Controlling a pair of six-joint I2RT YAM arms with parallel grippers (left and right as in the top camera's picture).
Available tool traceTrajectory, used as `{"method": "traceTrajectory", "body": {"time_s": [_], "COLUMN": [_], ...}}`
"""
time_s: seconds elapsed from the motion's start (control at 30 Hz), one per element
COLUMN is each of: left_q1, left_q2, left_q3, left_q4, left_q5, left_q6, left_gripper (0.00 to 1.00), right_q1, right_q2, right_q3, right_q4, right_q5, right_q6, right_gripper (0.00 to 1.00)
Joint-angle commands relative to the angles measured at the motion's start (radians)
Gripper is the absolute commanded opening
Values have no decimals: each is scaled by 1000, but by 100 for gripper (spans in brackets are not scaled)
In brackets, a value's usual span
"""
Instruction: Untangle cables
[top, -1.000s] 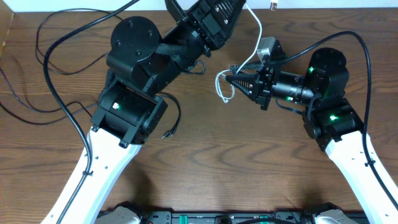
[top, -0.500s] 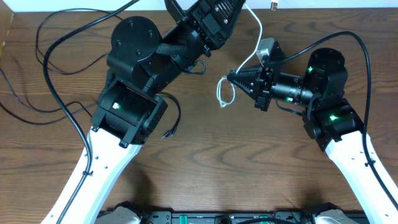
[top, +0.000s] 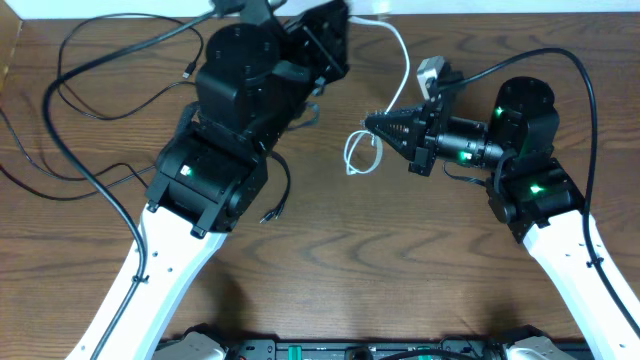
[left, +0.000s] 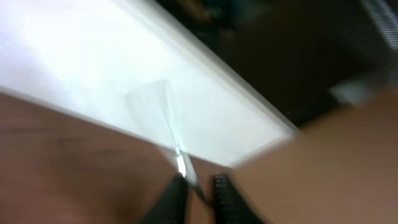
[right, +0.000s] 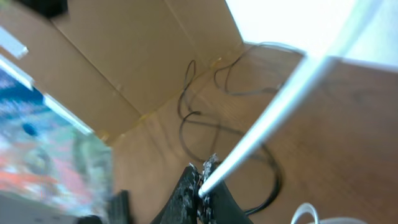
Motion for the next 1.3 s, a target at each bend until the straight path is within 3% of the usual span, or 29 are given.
{"method": "traceTrajectory", "body": {"time_s": [0.0, 0.2, 0.27, 0.4, 0.57, 0.9, 1.13, 1.27], "left_q1": [5, 5, 5, 5, 5, 3, 1, -14], "left_q2": [0, 24, 29, 39, 39, 41, 61, 80], "left_q3": [4, 4, 4, 4, 4, 4, 4, 4], "left_q4": [-126, -286, -319, -406, -412, -419, -419, -409], "left_q5": [-313, -351, -351, -211, 123, 358, 548, 563], "left_q6": [97, 100, 100, 126, 344, 554, 700, 724], "left_gripper": [30, 64, 68, 68, 69, 69, 69, 67], "right_q1": [4, -4, -8, -20, -31, -31, -29, -26], "right_q2": [1, 1, 1, 1, 1, 1, 1, 1], "right_q3": [5, 5, 5, 5, 5, 5, 5, 5], "right_q4": [24, 53, 53, 98, 146, 146, 146, 147], "right_q5": [0, 0, 0, 2, 140, 375, 404, 371], "right_q6": [208, 378, 417, 537, 708, 1034, 1205, 1231], "right_gripper": [1, 1, 1, 1, 2, 2, 1, 2]}}
